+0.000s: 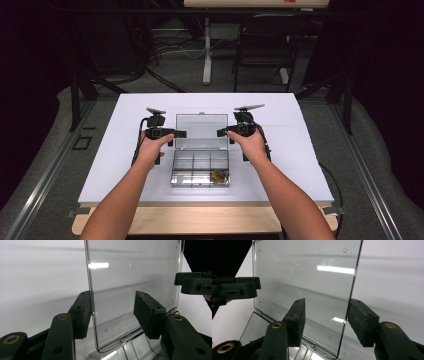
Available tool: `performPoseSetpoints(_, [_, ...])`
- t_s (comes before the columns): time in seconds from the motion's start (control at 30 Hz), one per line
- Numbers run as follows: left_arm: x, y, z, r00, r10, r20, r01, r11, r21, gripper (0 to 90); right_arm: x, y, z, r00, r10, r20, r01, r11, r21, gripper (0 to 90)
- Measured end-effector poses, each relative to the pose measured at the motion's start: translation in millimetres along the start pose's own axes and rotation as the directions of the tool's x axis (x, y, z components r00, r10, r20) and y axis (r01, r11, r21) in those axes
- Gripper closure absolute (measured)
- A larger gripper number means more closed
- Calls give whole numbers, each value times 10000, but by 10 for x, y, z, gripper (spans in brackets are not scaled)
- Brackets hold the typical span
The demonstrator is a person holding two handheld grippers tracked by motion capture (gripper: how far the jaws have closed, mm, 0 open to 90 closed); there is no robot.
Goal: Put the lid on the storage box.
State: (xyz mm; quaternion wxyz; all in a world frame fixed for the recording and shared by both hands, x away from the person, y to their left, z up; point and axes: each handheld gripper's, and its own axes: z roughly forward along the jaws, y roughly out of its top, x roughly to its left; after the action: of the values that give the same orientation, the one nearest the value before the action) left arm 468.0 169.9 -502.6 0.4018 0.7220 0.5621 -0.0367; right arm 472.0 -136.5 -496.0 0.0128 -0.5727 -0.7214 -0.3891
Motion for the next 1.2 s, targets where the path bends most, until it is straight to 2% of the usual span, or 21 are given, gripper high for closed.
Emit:
performPoseSetpoints(0.4, [-21, -6, -55, 9999, 92, 65, -92, 9999, -85, 505, 46, 3, -52, 9998, -208, 4, 208, 9998, -44, 484])
performPoseSetpoints(0.87, [-77, -14, -118, 9988, 490, -32, -490, 9988, -30, 514, 100, -15, -140, 9987, -513, -67, 512, 9986, -87, 485])
performPoseSetpoints(1.2, [-94, -23, -164, 9982, 592, 27, -592, 9982, -41, 536, 135, -34, -190, 9974, -712, -113, 711, 9974, -109, 485])
